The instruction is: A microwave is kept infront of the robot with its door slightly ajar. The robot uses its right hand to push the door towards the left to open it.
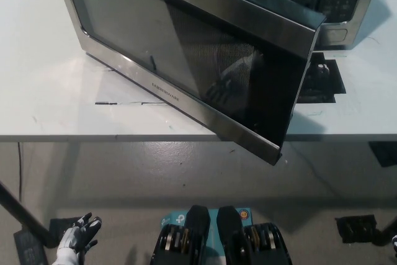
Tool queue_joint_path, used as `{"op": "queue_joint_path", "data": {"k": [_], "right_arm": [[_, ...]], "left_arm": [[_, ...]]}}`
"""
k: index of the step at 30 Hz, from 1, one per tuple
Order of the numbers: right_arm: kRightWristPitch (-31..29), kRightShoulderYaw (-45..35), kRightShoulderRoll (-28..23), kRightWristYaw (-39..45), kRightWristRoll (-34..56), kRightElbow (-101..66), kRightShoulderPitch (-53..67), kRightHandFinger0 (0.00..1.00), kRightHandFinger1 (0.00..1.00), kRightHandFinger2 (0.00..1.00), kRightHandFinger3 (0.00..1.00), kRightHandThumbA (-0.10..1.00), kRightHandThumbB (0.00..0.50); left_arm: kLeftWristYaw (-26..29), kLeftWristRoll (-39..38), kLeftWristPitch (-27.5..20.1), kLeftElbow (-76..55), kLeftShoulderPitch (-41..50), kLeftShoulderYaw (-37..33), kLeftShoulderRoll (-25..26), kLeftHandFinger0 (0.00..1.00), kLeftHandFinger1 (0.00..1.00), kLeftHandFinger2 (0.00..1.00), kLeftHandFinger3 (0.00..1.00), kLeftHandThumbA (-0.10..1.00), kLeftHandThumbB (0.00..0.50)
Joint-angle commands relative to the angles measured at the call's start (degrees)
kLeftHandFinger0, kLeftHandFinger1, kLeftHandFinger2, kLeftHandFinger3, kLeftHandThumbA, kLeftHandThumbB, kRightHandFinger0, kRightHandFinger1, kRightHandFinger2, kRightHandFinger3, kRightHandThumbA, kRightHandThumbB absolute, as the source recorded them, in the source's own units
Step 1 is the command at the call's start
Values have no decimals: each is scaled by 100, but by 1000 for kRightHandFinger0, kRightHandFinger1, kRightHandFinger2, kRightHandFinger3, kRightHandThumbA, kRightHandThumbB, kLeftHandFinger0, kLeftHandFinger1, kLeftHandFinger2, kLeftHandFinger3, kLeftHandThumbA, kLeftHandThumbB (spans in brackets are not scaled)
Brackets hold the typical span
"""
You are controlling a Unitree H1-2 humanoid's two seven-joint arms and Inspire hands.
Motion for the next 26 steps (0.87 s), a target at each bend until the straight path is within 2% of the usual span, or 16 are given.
{"op": "queue_joint_path", "data": {"k": [1, 26], "right_arm": [[-313, -42, -8, -94, -27, -52, -59, 245, 373, 481, 739, 725, 322], [-262, -54, -54, -85, -19, -113, -52, 245, 373, 481, 739, 725, 322]], "left_arm": [[-2, -30, -159, -21, -122, 45, 123, 1000, 1000, 1000, 943, 427, 138], [18, -30, -146, -44, -122, 39, 80, 1000, 1000, 1000, 943, 427, 138]]}}
